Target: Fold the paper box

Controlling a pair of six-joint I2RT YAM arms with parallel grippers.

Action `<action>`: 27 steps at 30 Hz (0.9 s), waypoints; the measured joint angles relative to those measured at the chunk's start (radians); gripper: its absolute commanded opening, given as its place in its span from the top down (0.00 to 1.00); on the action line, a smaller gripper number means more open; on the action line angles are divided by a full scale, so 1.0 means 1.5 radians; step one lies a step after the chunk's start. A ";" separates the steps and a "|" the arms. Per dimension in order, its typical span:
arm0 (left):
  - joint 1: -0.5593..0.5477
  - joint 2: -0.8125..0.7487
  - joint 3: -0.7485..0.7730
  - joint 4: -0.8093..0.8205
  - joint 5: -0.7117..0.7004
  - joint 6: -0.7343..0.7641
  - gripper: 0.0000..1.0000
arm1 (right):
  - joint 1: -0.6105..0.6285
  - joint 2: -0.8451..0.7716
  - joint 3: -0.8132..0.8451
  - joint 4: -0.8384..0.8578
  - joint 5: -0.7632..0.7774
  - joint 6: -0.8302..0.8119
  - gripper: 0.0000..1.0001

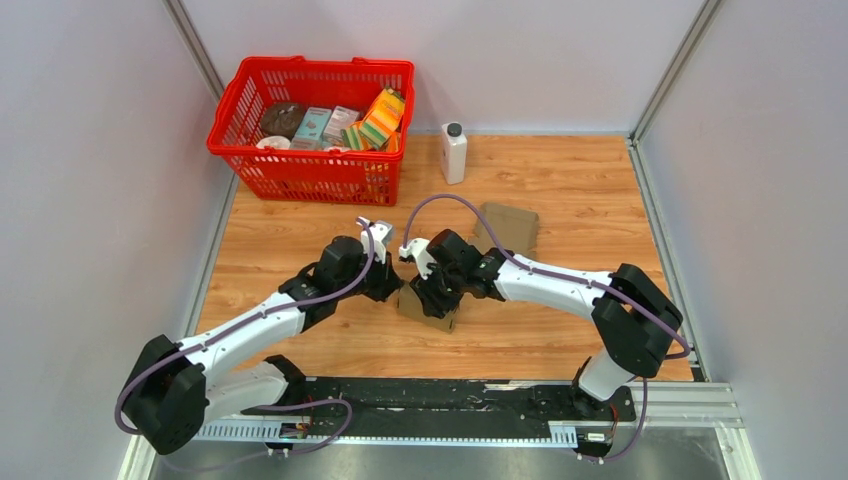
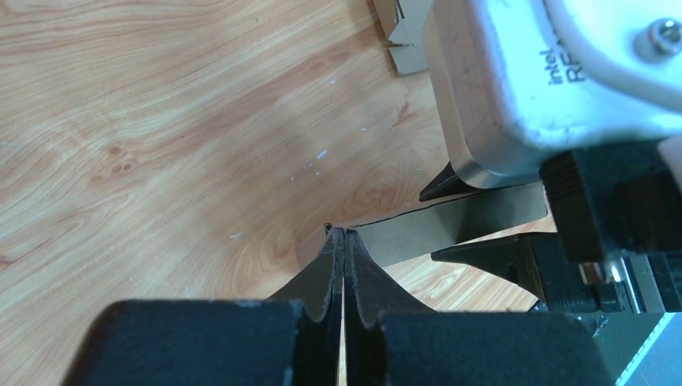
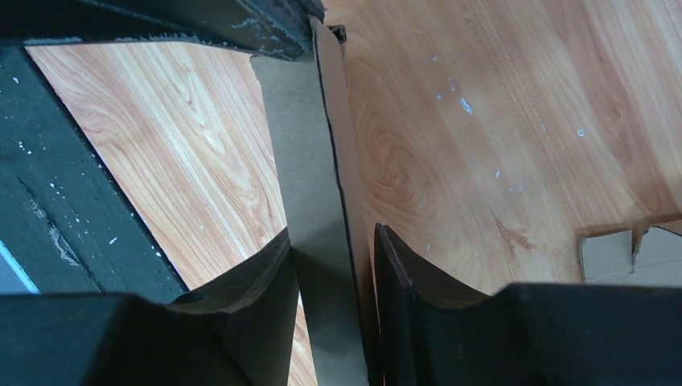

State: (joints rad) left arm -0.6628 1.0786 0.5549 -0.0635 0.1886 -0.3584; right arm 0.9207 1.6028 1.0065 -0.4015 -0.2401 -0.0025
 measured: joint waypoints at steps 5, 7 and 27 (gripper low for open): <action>-0.007 -0.004 -0.026 0.046 -0.009 -0.014 1.00 | 0.000 0.000 -0.003 0.004 0.005 0.010 0.59; -0.012 -0.004 -0.032 0.060 -0.014 -0.022 1.00 | 0.000 0.000 -0.005 0.005 0.006 0.013 0.59; -0.066 -0.055 -0.094 0.110 -0.064 -0.080 1.00 | 0.002 -0.028 -0.019 0.008 0.050 0.072 0.35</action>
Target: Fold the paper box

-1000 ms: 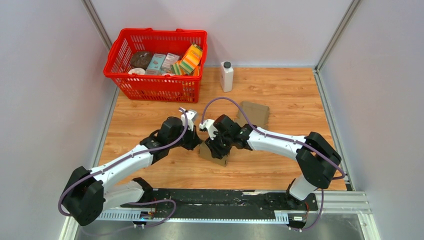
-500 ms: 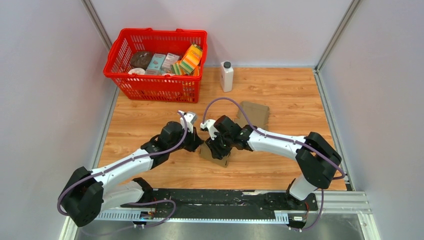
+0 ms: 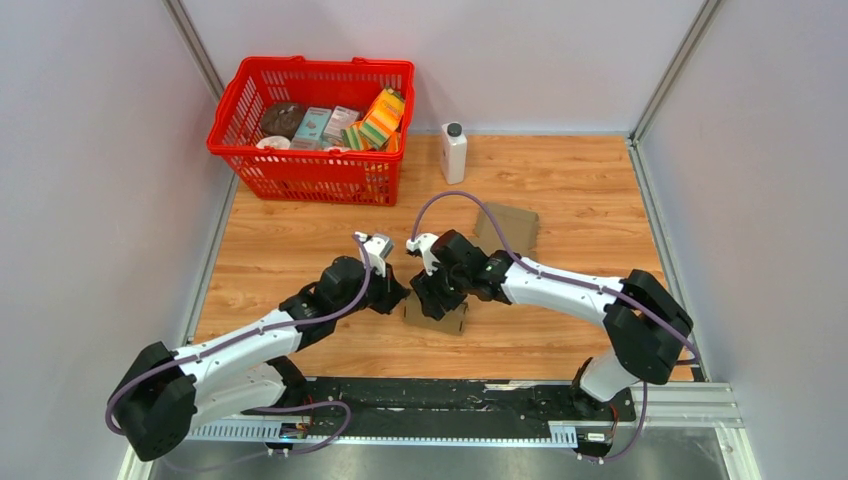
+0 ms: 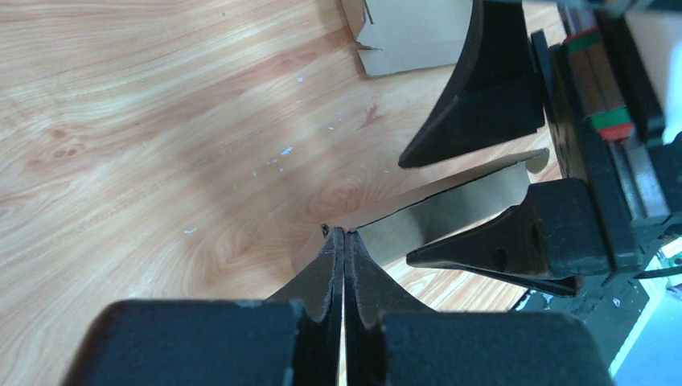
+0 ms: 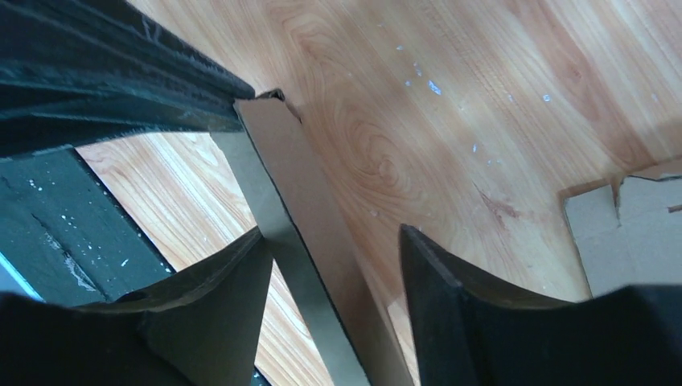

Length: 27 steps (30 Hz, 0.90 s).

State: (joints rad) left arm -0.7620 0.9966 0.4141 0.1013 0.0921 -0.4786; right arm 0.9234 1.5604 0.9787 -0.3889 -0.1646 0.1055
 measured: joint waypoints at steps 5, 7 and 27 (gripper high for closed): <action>-0.018 0.000 -0.002 0.003 -0.006 -0.009 1.00 | 0.000 -0.038 -0.001 -0.013 0.015 0.042 0.26; -0.020 -0.004 -0.006 0.006 -0.010 -0.012 1.00 | 0.000 -0.065 -0.004 -0.017 0.024 0.058 0.25; -0.070 -0.044 -0.041 0.023 -0.066 -0.052 1.00 | 0.016 -0.337 -0.117 -0.192 0.131 0.385 0.48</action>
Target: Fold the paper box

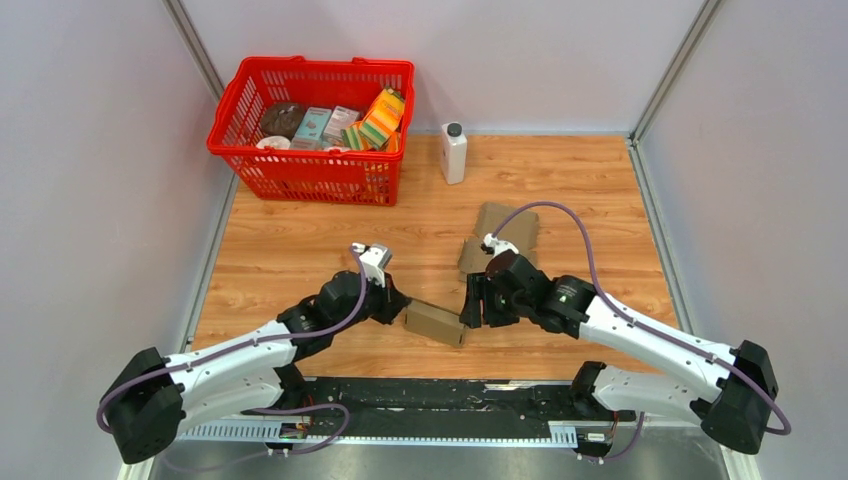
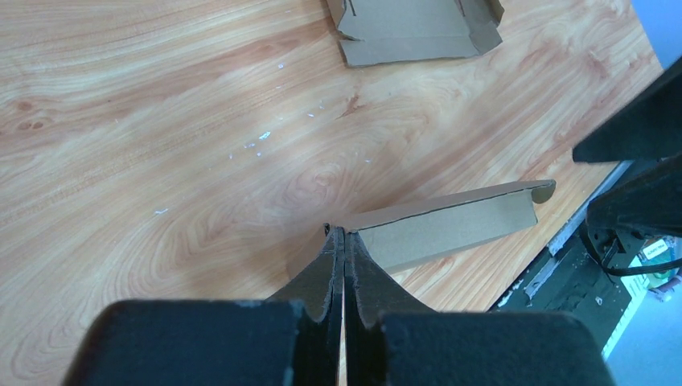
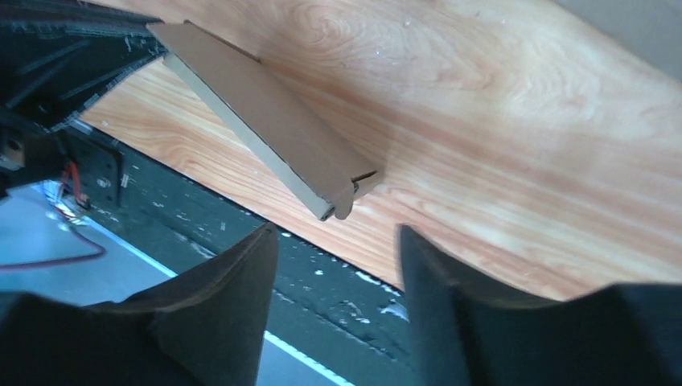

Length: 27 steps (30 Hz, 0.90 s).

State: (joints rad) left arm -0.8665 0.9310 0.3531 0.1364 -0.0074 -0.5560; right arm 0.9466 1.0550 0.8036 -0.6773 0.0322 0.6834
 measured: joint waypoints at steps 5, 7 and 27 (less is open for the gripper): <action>-0.012 -0.017 -0.005 -0.010 -0.017 -0.003 1.00 | -0.001 -0.008 -0.008 0.002 -0.020 0.035 0.60; -0.015 -0.025 -0.007 -0.015 -0.022 -0.004 1.00 | -0.001 0.001 -0.008 0.003 -0.027 0.036 0.65; -0.057 -0.049 -0.024 -0.014 -0.093 -0.018 1.00 | -0.003 0.066 -0.014 0.045 -0.052 0.083 0.94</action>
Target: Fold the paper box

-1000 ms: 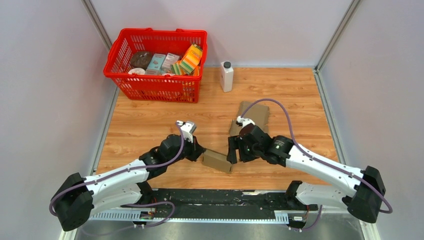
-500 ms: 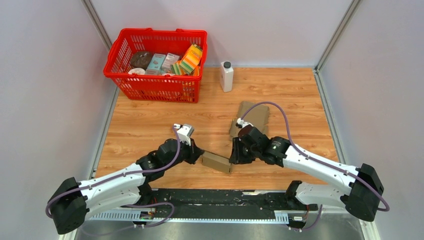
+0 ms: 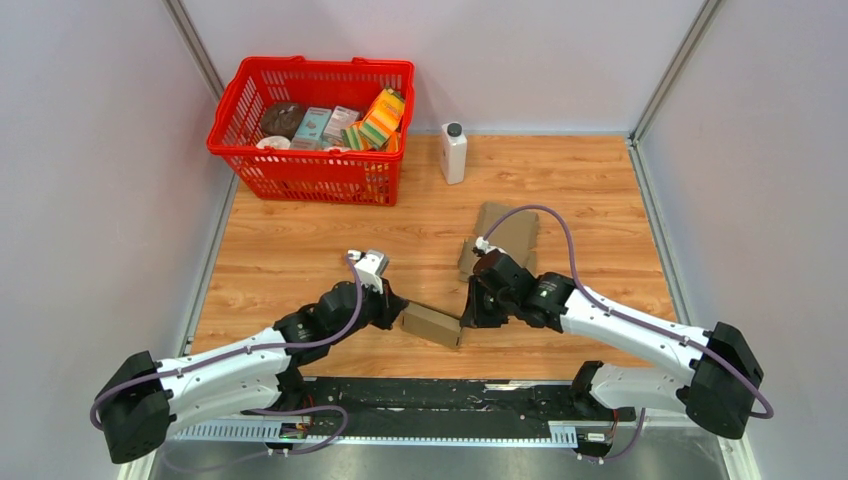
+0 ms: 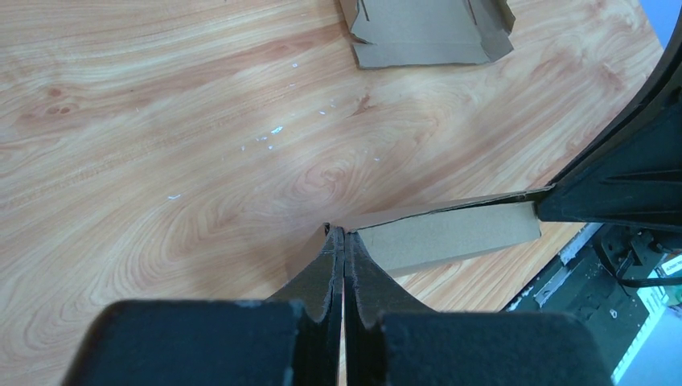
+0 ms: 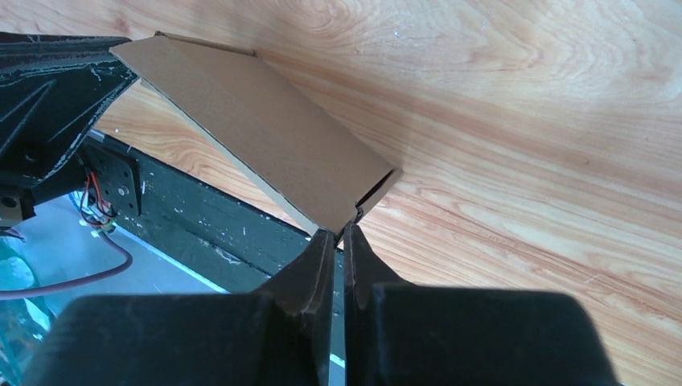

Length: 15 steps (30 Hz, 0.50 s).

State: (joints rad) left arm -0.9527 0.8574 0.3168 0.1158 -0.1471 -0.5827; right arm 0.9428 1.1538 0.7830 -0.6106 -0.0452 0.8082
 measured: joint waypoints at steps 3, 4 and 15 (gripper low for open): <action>-0.007 0.000 0.000 0.000 -0.011 -0.003 1.00 | -0.001 -0.007 -0.008 0.004 0.000 0.019 1.00; -0.011 0.000 0.000 0.000 -0.016 -0.004 1.00 | -0.001 -0.009 -0.011 0.007 0.000 0.024 1.00; -0.039 -0.011 -0.015 0.011 -0.061 -0.015 1.00 | -0.001 -0.026 -0.032 0.025 0.036 0.124 1.00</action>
State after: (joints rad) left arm -1.0107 0.8406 0.2947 0.1329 -0.2382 -0.6056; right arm 0.9417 1.1141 0.7353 -0.5724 0.0082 0.9943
